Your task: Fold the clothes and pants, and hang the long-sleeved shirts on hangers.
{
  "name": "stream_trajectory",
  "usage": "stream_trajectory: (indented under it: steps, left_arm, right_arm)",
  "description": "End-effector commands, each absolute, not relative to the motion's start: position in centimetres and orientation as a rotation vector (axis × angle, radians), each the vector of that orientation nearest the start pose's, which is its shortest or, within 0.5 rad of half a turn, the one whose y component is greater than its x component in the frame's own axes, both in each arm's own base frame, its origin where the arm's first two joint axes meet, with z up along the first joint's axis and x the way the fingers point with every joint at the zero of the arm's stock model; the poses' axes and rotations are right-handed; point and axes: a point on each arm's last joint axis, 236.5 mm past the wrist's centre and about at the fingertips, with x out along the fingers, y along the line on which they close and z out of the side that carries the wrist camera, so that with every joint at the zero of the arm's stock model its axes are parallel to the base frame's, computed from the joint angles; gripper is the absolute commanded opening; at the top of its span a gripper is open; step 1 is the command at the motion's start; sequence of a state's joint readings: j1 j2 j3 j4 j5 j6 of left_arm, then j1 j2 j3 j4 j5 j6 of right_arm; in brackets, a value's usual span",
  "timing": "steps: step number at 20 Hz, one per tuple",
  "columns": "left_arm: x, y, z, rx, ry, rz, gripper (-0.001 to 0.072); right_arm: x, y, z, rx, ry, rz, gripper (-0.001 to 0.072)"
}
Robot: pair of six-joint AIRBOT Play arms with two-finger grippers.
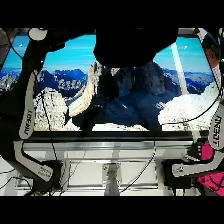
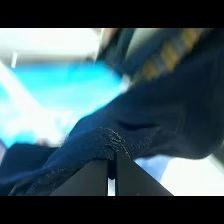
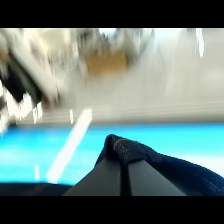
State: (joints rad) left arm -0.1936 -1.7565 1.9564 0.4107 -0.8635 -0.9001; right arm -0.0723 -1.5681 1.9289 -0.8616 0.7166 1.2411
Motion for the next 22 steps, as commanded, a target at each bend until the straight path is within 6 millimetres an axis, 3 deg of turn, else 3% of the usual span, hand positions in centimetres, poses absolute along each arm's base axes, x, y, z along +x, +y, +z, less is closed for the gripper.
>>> stream_trajectory:
  steps: [1,3,5,8,11,14,18,20,22]
  left_arm:
    - [53.0,-25.0,14.2,-0.084,0.74,-0.844,0.0011]
    - [50.3,-23.6,9.6,0.042,0.914,-0.831,0.0011]
    - [48.1,-23.1,6.5,0.021,1.044,-0.811,0.0011]
    - [44.0,-22.7,1.7,0.061,1.187,-0.804,0.0011]
    - [38.2,-21.9,-3.2,0.15,1.342,-0.799,0.0011]
    - [33.1,-21.2,-5.7,0.158,1.402,-0.79,0.0011]
    - [27.6,-19.4,-6.7,0.145,1.448,-0.776,0.0012]
    - [26.5,-19.0,-6.5,0.146,1.446,-0.777,0.0012]
    - [26.4,-18.9,-5.8,0.147,1.426,-0.778,0.0012]
  right_arm:
    - [54.8,6.0,22.2,0.268,0.637,0.392,0.0004]
    - [51.7,6.8,17.5,0.286,0.825,0.432,0.0004]
    - [48.4,7.8,12.8,0.321,0.974,0.45,0.0004]
    - [43.7,8.7,7.4,0.388,1.099,0.426,0.0005]
    - [38.1,8.9,2.9,0.427,1.198,0.387,0.0005]
    - [31.8,9.2,-0.8,0.458,1.272,0.351,0.0005]
    - [25.7,8.9,-3.2,0.515,1.314,0.253,0.0005]
    - [24.4,8.0,-2.4,0.509,1.305,0.191,0.0005]
    - [24.3,7.9,0.1,0.515,1.237,0.182,0.0005]
